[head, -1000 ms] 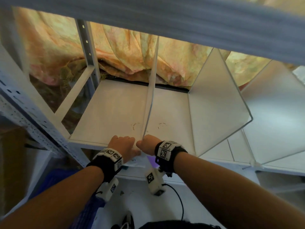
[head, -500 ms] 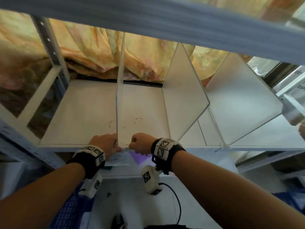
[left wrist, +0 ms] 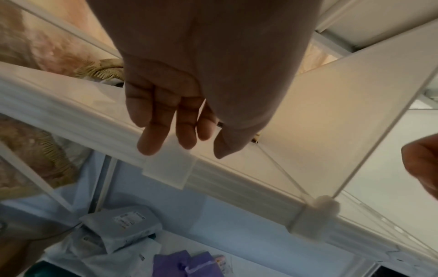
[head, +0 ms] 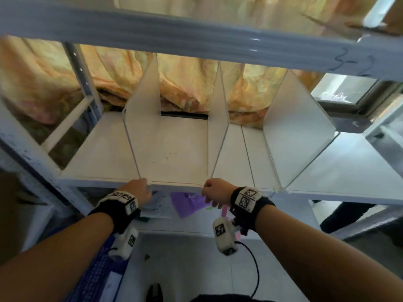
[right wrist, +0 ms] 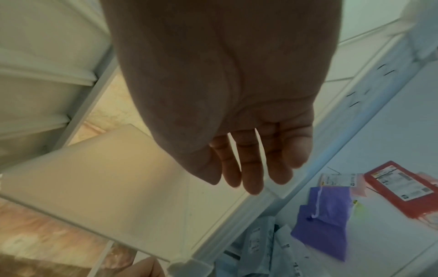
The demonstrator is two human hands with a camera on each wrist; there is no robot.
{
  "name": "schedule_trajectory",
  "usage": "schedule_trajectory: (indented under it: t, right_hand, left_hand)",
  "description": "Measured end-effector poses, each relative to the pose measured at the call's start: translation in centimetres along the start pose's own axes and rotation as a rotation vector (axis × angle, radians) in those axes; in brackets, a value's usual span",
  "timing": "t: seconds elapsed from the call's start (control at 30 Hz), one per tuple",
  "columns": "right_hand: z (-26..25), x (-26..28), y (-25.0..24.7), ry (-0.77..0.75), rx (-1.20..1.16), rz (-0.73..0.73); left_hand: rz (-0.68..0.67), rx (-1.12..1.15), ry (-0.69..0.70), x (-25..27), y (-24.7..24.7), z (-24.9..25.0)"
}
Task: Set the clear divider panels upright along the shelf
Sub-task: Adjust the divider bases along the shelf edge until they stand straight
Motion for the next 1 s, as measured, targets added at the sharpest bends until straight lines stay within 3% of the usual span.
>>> schedule_trajectory:
  t: [0.27, 0.43, 0.77, 1.0]
  right_hand:
    - [6.7, 2.3, -1.6, -0.03, -0.065, 0.089]
    - [6.2, 0.7, -3.6, 0.032, 0.162, 0.166]
    - [1.4, -7.1, -5.0, 0.111, 0.32, 0.152]
    - [1.5, -8.3, -4.9, 0.134, 0.252, 0.084]
  left_hand:
    - [0.061, 0.024, 0.088, 3.6, 3.5, 6.8]
    - [0.16, -0.052, 0.156, 3.6, 2.7, 9.5]
    - [0.088, -0.23, 0.402, -6.5, 0.7, 14.8]
    - [0.175, -0.153, 0.488, -9.1, 2.3, 14.3]
Point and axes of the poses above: each hand's wrist, its own x-axis away from the middle knuckle, its own y-axis out of the palm, z = x × y, the point moved 1 cm from there along -x, towards the middle knuckle, and after that the axes turned 12 degrees about -z, right-handed, at the moved point
